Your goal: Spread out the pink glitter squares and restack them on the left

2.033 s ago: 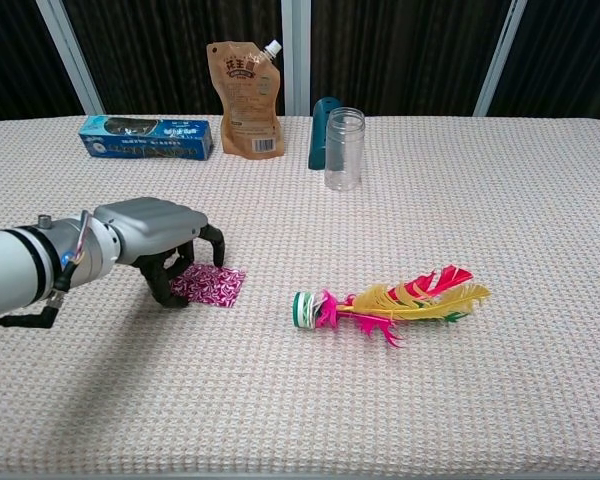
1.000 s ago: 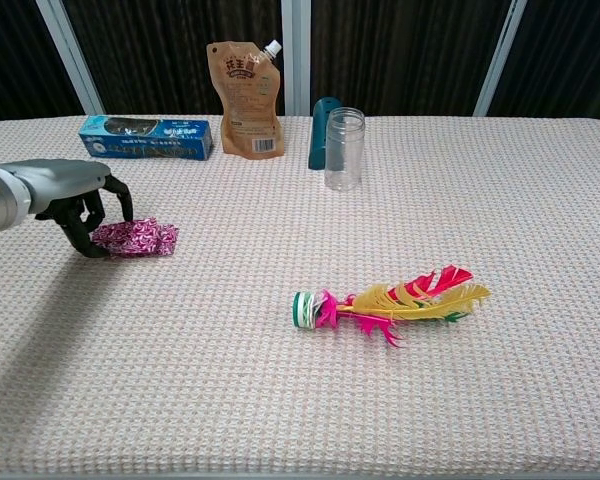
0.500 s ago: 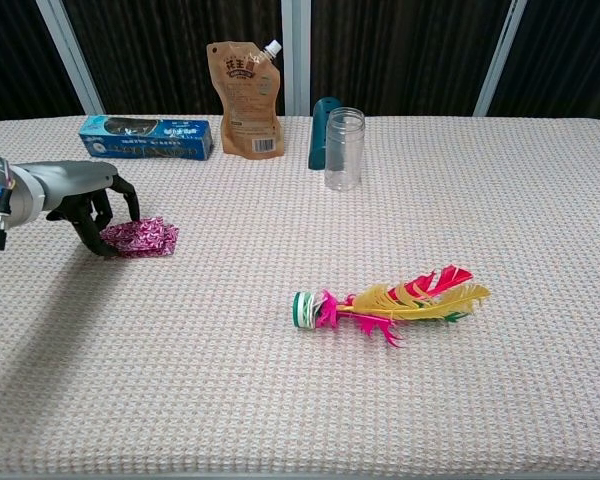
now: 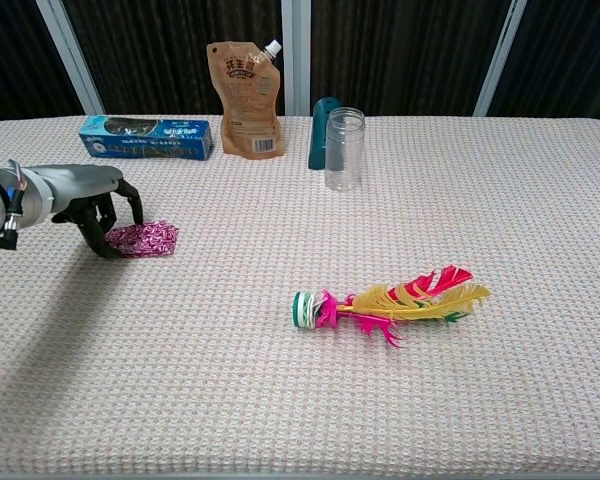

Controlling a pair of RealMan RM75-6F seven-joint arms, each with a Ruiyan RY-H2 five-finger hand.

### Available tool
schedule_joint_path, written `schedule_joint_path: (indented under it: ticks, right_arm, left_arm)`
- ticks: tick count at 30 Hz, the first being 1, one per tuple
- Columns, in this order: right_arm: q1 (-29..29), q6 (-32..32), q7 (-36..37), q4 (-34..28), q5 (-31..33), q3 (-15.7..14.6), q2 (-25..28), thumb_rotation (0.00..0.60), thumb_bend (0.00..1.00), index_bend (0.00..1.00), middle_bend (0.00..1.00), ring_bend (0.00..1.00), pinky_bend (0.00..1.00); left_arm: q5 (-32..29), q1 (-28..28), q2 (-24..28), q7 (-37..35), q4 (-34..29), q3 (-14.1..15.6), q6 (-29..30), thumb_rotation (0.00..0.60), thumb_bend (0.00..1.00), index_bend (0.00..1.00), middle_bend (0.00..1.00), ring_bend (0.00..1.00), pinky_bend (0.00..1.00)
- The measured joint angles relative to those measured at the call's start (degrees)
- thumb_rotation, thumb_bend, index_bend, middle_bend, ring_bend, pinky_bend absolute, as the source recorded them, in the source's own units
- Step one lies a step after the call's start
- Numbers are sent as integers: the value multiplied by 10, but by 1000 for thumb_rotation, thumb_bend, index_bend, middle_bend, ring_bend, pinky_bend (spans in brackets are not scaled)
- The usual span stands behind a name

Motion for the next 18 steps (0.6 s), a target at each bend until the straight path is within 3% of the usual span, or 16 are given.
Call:
schedule_joint_path:
  ticks: [18]
  right_arm:
    - [-3, 2, 6, 3, 0, 0, 1, 371, 193, 83, 92, 0, 0]
  left_arm:
    - [-3, -4, 0, 8, -10, 7, 7, 600, 300, 350, 888, 924, 867]
